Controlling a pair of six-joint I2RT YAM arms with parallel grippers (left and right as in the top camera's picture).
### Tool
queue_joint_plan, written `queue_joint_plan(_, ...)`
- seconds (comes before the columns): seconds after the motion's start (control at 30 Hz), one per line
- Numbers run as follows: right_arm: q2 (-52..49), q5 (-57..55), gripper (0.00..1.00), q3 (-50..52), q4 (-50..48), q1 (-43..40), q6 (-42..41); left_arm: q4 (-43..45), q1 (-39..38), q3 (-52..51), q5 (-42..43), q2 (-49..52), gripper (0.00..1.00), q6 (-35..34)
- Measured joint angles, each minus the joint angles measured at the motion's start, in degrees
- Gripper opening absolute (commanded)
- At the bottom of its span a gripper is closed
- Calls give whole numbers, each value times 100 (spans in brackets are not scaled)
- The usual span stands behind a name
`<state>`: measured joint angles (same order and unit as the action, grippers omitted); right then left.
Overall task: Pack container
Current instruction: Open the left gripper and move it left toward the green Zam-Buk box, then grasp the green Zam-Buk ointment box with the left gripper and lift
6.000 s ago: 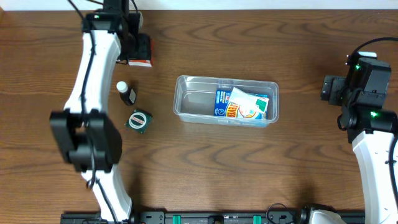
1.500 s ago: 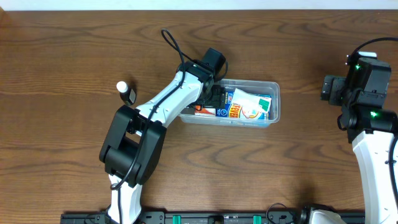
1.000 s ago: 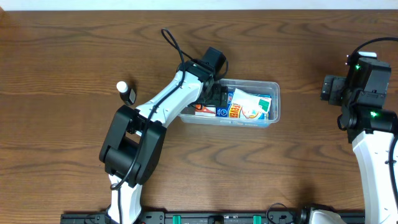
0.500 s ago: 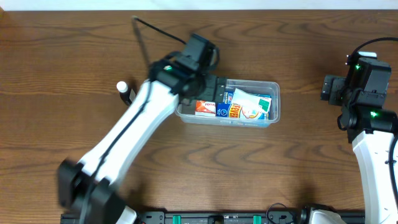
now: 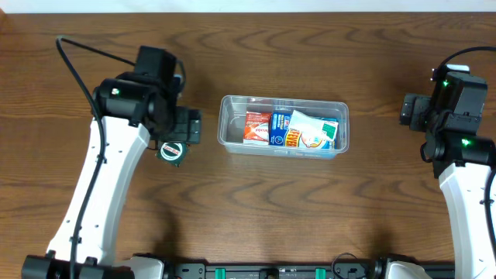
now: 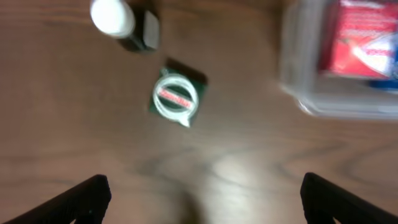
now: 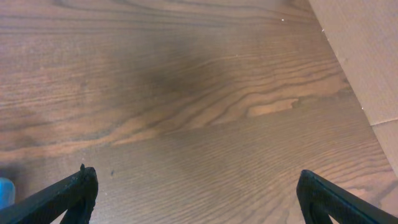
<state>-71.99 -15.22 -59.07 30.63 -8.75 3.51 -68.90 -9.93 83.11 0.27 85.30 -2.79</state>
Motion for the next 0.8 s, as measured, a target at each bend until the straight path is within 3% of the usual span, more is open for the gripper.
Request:
queue_joint_plan(0.2, 0, 0, 99, 0, 2, 0, 0, 1320, 649, -1403, -52, 63, 98, 485)
queue_joint_plan(0.33, 0, -2, 99, 0, 4, 0, 0, 1657, 802, -1917, -50, 79, 98, 813)
queue_joint_plan(0.8, 0, -2, 99, 0, 4, 0, 2, 2992, 807, -2367, 131, 509, 98, 1163)
